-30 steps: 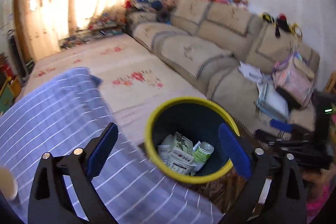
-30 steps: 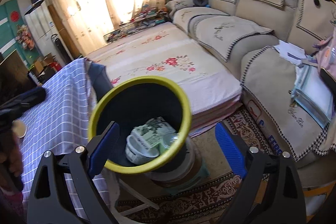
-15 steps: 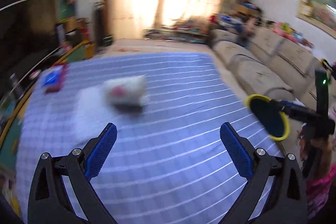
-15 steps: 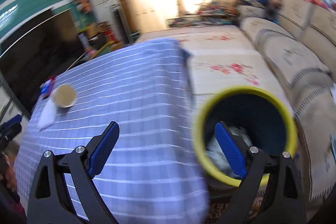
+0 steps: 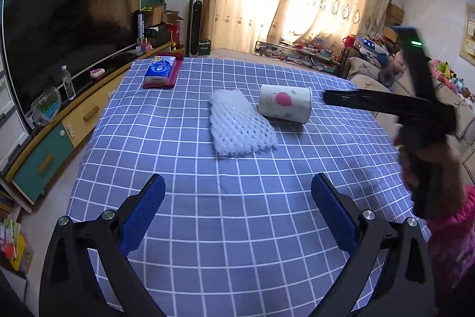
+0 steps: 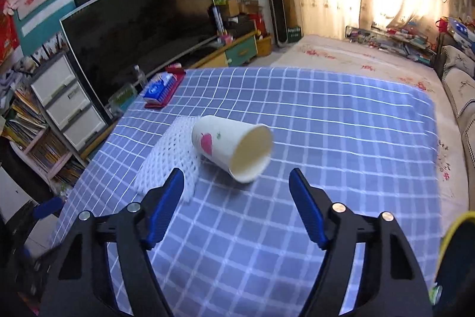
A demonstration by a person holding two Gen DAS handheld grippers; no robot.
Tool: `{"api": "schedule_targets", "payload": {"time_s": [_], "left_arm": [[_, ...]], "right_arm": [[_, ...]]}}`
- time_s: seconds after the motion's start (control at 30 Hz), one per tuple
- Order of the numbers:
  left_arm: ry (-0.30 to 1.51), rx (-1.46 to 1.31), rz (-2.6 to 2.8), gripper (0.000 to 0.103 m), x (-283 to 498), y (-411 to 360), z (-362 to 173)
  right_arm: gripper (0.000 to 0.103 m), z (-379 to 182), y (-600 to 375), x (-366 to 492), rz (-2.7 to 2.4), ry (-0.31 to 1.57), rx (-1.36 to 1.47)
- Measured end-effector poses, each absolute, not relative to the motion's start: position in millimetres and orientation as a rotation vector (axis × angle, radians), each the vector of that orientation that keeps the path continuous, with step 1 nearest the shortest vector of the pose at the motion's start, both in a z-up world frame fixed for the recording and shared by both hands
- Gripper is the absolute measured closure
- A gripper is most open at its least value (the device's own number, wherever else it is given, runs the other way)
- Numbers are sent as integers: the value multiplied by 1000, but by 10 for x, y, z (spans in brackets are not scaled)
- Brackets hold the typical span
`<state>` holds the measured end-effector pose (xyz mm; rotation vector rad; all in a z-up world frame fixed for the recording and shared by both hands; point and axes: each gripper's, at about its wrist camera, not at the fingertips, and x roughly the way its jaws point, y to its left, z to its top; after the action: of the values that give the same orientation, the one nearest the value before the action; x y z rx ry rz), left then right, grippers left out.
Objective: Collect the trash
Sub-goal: 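Grasp the white paper cup with pink heart with the right gripper, then carry the paper cup over the bin and open the right gripper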
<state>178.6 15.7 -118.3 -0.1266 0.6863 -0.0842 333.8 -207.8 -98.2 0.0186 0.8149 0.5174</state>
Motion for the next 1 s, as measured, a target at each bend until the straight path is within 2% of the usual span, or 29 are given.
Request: {"api": "schedule_targets", "payload": {"time_s": [0.1,0.37,0.53,0.6,0.8,1.0], "left_arm": [[689,-137,-92,6,1798,157,-1177],[706,-166,-109,6,1809,173,-1233],[708,-171,-110,6,1830,177,-1258],[706,-172,-106,6,1839,183,-1263],[702,-169,-96,6,1786,136,-1255],[704,-159,-105,6,1769,25,-1262]], "right_arm": [[37,-1095,-1937,3555,512,861,22],[64,-1274,-1765,3775,533,936,66],[94,-1236,-1762,3736,570,944,111],[100,-1200,-1761,3697,574,935,119],[101,-944,-1962,3429,560,870,120],[100,-604,-2512,2979,420,729,121]]}}
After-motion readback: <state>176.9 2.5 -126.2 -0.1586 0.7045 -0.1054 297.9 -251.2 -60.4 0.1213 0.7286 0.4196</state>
